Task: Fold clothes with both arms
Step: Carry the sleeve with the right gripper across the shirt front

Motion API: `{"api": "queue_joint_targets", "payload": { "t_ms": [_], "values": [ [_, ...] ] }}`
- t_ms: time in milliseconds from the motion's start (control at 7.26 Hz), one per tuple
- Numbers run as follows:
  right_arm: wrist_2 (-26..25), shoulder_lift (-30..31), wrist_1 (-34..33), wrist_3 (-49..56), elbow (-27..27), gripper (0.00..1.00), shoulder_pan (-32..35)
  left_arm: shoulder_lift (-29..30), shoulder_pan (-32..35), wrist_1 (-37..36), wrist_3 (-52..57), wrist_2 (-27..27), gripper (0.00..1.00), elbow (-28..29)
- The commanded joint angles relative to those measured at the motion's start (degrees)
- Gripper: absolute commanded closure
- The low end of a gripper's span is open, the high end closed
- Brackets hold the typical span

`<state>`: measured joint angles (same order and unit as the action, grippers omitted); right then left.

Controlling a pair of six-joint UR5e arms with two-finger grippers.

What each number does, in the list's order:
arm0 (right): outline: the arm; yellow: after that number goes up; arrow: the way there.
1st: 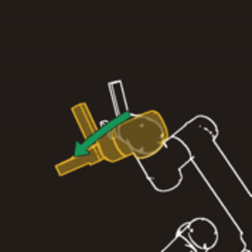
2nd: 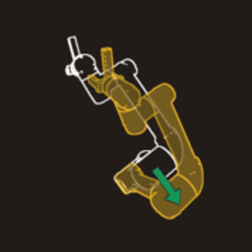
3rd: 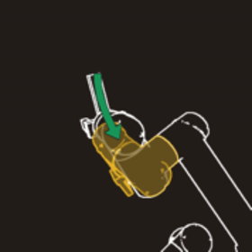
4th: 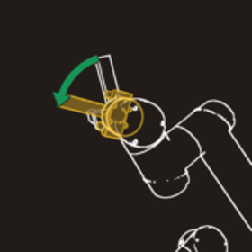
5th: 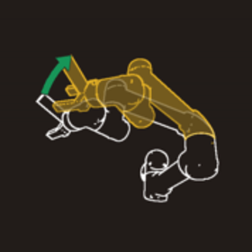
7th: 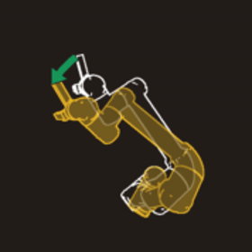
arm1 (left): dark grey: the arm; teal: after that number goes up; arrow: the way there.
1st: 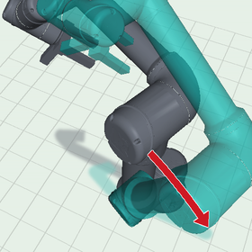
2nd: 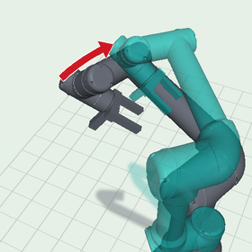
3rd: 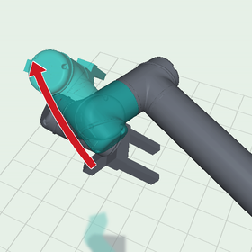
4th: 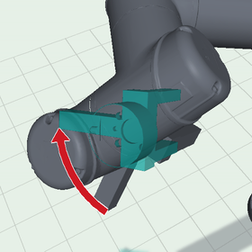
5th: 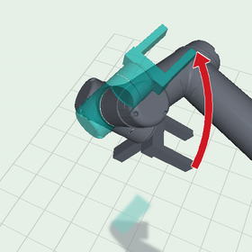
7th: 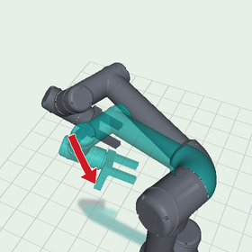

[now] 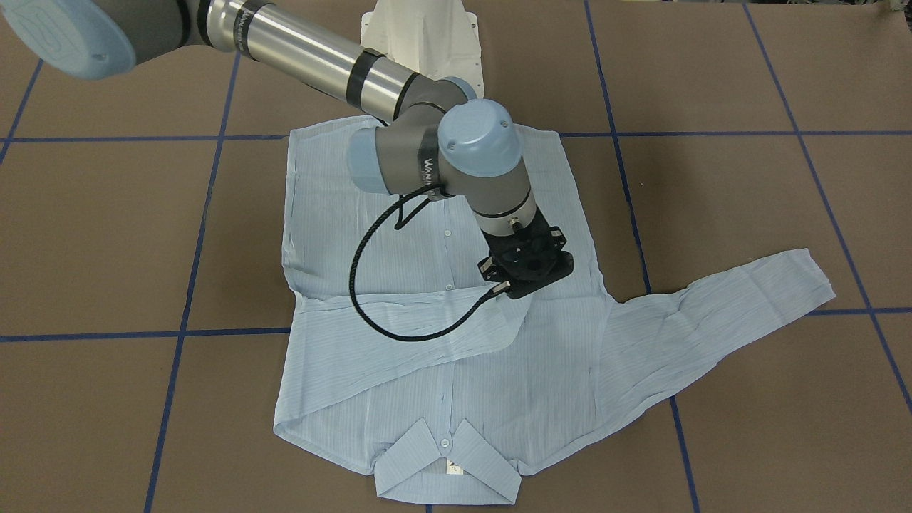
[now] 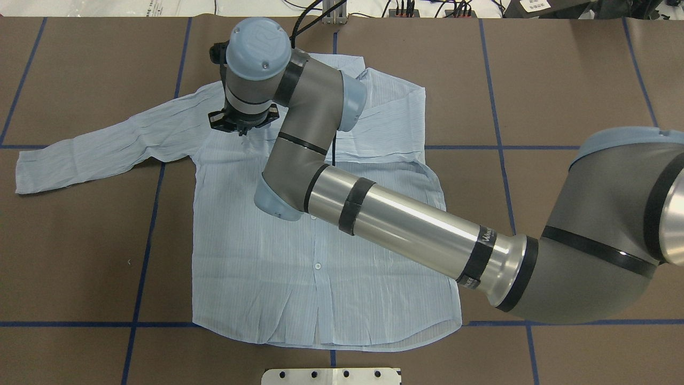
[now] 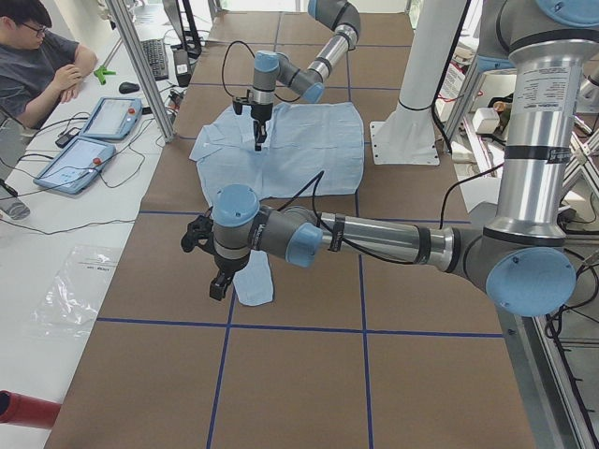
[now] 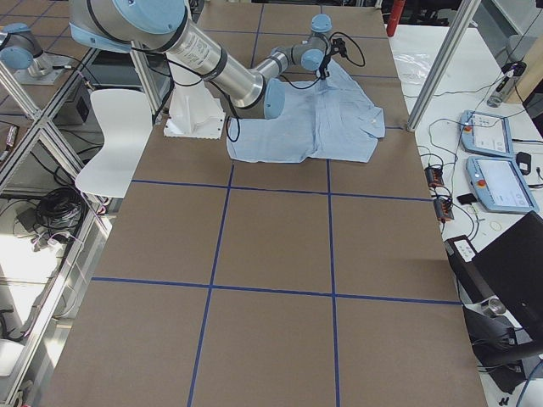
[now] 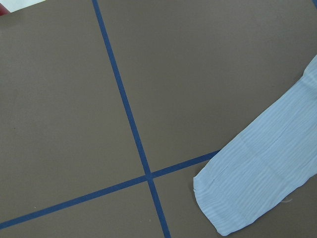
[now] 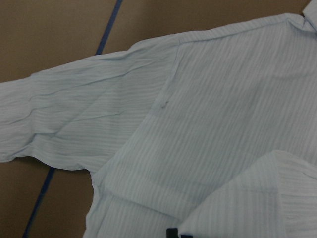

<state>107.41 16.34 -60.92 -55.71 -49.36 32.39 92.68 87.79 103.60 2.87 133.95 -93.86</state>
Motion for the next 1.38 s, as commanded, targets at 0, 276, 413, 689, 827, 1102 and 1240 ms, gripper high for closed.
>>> {"api": "queue_joint_targets", "payload": {
  "t_ms": [0, 276, 413, 689, 827, 1102, 1240],
  "values": [
    [-6.3, -2.4, 0.9, -0.2, 1.3, 0.00, -2.8, 0.8, -0.1, 0.8, 0.0, 0.0, 0.00, 2.3],
    [-6.4, -1.7, 0.2, -1.1, 0.5, 0.00, -3.1, 1.4, -0.2, 10.3, -6.8, 0.0, 0.00, 9.0],
    [-6.3, 1.6, -4.3, -2.0, -5.8, 0.00, -3.0, 1.5, -2.1, 17.9, -17.4, -0.3, 0.01, 11.8],
    [-5.6, 8.9, -20.9, -0.8, -20.6, 0.00, -0.3, 0.7, -8.8, 28.7, -34.6, -5.5, 0.04, 14.2],
    [-2.0, 12.0, -25.6, 1.0, -25.4, 0.00, 2.7, 0.0, -13.2, 32.0, -42.6, -9.1, 0.04, 14.2],
    [2.4, 23.1, -28.5, 8.0, -36.8, 0.00, 7.4, -1.3, -19.6, 36.6, -49.6, -14.6, 0.04, 14.6],
    [4.9, 28.1, -28.6, 9.5, -40.9, 0.00, 9.4, -1.3, -21.5, 36.7, -49.6, -16.2, 0.04, 15.2]
  ]
}}
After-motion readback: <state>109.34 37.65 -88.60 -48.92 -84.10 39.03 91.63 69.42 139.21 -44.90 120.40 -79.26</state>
